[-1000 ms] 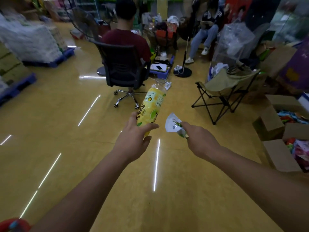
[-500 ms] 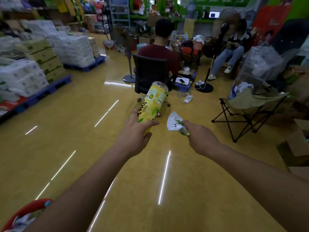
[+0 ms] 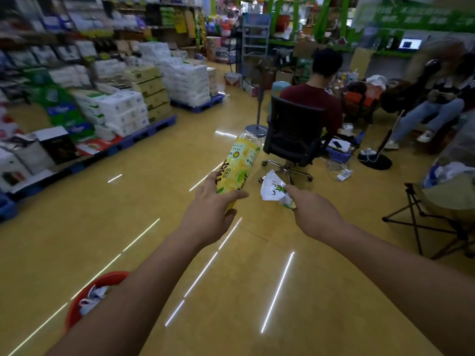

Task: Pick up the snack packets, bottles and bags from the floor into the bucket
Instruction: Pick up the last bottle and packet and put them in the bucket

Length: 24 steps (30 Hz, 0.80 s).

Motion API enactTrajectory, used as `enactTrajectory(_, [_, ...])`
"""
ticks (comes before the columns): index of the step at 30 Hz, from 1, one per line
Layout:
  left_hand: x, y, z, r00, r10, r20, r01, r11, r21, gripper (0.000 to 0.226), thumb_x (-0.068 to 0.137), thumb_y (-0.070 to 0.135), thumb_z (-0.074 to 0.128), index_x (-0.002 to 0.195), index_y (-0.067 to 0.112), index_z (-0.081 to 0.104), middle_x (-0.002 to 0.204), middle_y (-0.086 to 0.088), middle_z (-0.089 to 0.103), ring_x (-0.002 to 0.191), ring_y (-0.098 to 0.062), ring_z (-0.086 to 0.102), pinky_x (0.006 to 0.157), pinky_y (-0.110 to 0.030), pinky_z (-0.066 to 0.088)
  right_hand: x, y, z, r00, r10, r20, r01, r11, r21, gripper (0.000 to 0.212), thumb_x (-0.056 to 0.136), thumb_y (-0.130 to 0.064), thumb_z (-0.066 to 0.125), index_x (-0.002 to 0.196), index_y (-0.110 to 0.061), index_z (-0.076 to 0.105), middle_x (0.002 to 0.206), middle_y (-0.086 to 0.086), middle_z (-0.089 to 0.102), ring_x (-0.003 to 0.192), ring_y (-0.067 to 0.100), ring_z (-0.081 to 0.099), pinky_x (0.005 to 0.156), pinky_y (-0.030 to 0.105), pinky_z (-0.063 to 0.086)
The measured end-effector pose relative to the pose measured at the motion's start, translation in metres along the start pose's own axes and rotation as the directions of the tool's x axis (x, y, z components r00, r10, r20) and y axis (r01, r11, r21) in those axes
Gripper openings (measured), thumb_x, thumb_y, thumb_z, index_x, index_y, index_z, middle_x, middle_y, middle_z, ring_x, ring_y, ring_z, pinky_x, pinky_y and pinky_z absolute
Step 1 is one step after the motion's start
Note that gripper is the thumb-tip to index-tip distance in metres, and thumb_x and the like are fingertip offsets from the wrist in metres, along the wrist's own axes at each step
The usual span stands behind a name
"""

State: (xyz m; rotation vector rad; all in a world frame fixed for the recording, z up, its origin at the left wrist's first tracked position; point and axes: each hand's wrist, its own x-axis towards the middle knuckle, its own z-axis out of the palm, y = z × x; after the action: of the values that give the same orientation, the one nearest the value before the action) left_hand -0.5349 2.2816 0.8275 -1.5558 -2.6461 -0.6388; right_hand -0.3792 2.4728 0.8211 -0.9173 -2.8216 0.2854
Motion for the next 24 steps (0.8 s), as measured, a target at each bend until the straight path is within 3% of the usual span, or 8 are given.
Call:
enactTrajectory(7, [-0.026, -0.039, -0.018, 0.990, -0.141, -0.030, 0.142, 0.989, 0.030, 0.047, 0.092, 0.032, 0.060, 0.130, 0.055, 0.047, 0.156, -0.007, 0.008, 0.136, -0.031, 0.028, 0.107, -0.040, 0.036, 0.030, -0.047, 0.016, 0.988, -0.150, 0.033, 0.150, 0.989, 0.004, 0.067, 0.085, 0.003, 0.043, 0.143, -0.030, 0.036, 0.120, 0.005, 0.061, 0.092, 0.027, 0.057, 0.062, 0.029, 0.036])
enactTrajectory(11, [-0.036, -0.061, -0.023, 0.972, -0.233, -0.036, 0.235, 0.971, 0.043, 0.046, 0.092, 0.033, 0.059, 0.130, 0.056, 0.046, 0.156, -0.006, 0.008, 0.134, -0.031, 0.030, 0.109, -0.041, 0.036, 0.050, -0.072, 0.025, 0.974, -0.215, 0.073, 0.216, 0.976, -0.002, 0.068, 0.087, 0.002, 0.044, 0.145, -0.031, 0.033, 0.122, 0.007, 0.060, 0.101, 0.030, 0.060, 0.069, 0.034, 0.047])
enactTrajectory(16, [-0.043, -0.090, -0.028, 0.932, -0.357, -0.068, 0.360, 0.931, 0.058, 0.046, 0.092, 0.032, 0.059, 0.130, 0.056, 0.046, 0.156, -0.006, 0.008, 0.135, -0.031, 0.028, 0.108, -0.040, 0.035, 0.087, -0.102, 0.039, 0.943, -0.310, 0.119, 0.308, 0.951, 0.032, 0.069, 0.085, 0.003, 0.041, 0.144, -0.031, 0.032, 0.116, 0.007, 0.061, 0.089, 0.030, 0.059, 0.066, 0.034, 0.047])
enactTrajectory(19, [-0.041, -0.107, -0.032, 0.900, -0.426, -0.089, 0.433, 0.899, 0.071, 0.046, 0.092, 0.033, 0.059, 0.129, 0.057, 0.045, 0.156, -0.004, 0.007, 0.133, -0.031, 0.031, 0.104, -0.041, 0.039, 0.116, -0.121, 0.047, 0.915, -0.383, 0.130, 0.381, 0.924, 0.037, 0.069, 0.083, 0.002, 0.039, 0.144, -0.031, 0.032, 0.112, 0.007, 0.061, 0.079, 0.027, 0.048, 0.061, 0.033, 0.040])
enactTrajectory(24, [-0.032, -0.131, -0.037, 0.834, -0.541, -0.109, 0.550, 0.831, 0.082, 0.045, 0.093, 0.034, 0.057, 0.129, 0.057, 0.045, 0.157, -0.003, 0.006, 0.132, -0.031, 0.031, 0.105, -0.043, 0.039, 0.166, -0.153, 0.065, 0.854, -0.494, 0.160, 0.484, 0.869, 0.099, 0.071, 0.083, 0.001, 0.039, 0.144, -0.032, 0.030, 0.120, 0.006, 0.060, 0.094, 0.032, 0.058, 0.072, 0.038, 0.050])
